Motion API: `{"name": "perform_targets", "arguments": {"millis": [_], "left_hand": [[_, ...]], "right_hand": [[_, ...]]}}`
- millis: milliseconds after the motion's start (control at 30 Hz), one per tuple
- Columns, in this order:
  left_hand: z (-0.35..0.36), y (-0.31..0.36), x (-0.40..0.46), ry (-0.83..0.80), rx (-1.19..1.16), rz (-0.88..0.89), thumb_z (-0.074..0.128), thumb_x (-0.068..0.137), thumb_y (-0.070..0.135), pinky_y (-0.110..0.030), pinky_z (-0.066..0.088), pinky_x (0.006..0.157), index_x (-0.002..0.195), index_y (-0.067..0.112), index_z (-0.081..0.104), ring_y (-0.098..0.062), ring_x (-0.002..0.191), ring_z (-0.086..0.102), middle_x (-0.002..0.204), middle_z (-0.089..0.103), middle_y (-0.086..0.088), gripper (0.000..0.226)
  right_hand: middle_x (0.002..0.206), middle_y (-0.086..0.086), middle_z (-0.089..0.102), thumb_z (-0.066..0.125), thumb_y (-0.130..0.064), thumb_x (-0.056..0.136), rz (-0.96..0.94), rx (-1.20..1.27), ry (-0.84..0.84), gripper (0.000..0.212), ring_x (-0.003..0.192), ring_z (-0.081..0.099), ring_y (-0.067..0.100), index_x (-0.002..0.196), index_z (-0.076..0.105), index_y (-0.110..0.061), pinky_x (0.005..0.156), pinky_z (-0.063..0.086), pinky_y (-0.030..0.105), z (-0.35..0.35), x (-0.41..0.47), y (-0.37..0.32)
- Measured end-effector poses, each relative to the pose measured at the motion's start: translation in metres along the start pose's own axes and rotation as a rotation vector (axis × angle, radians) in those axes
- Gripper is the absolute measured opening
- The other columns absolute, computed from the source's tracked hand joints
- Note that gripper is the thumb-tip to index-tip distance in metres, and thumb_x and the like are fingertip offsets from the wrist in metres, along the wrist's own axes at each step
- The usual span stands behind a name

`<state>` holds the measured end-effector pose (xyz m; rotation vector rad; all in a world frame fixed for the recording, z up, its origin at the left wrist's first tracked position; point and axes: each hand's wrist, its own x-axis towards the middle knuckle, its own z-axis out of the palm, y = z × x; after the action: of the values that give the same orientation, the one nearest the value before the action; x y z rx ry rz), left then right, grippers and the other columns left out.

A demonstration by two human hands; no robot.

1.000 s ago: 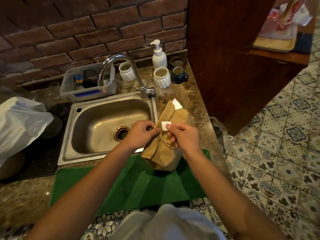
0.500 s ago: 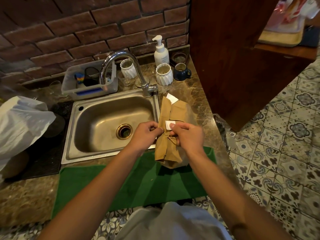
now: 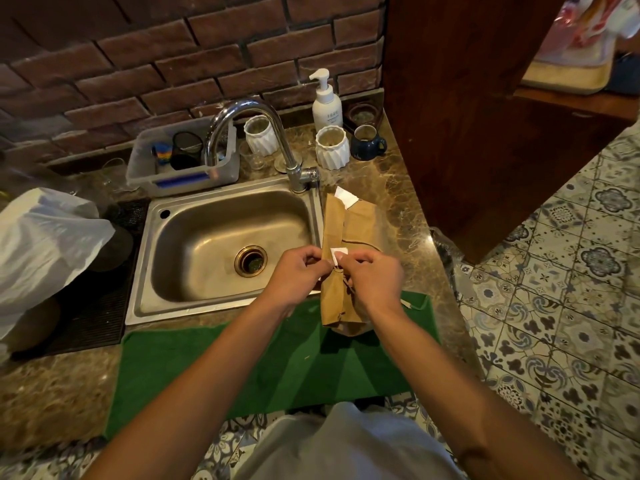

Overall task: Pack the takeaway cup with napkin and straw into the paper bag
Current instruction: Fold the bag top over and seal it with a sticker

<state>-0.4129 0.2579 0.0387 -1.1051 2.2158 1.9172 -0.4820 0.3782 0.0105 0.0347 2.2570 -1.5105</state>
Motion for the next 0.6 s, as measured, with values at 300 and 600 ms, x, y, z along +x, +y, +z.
{"name": "perform_targets", "arguments": {"millis": [300,600], "left_hand": [[0.007,0.005,-0.002,0.113,0.056,0.008,0.083,0.082,0.036,-0.045,0.062,0.071,0.091,-0.001,0.072,-0.025,0.075,0.073,0.088,0.077,-0.018,0.040],[0.008,0.010,0.002,0.113,0.165,0.056,0.065,0.098,0.027,-0.030,0.051,0.061,0.086,0.002,0.074,-0.017,0.065,0.061,0.081,0.071,-0.019,0.029]], "right_hand": [[0.076,-0.007,0.077,0.075,-0.026,0.089,-0.025,-0.046,-0.034,0.008,0.073,0.073,0.017,0.088,0.083,-0.026,0.073,0.063,0.041,0.004,0.004,0.004],[0.065,-0.010,0.073,0.082,-0.045,0.083,-0.027,-0.035,-0.042,0.021,0.065,0.069,0.012,0.071,0.077,-0.028,0.066,0.057,0.032,-0.007,0.002,-0.003]]}}
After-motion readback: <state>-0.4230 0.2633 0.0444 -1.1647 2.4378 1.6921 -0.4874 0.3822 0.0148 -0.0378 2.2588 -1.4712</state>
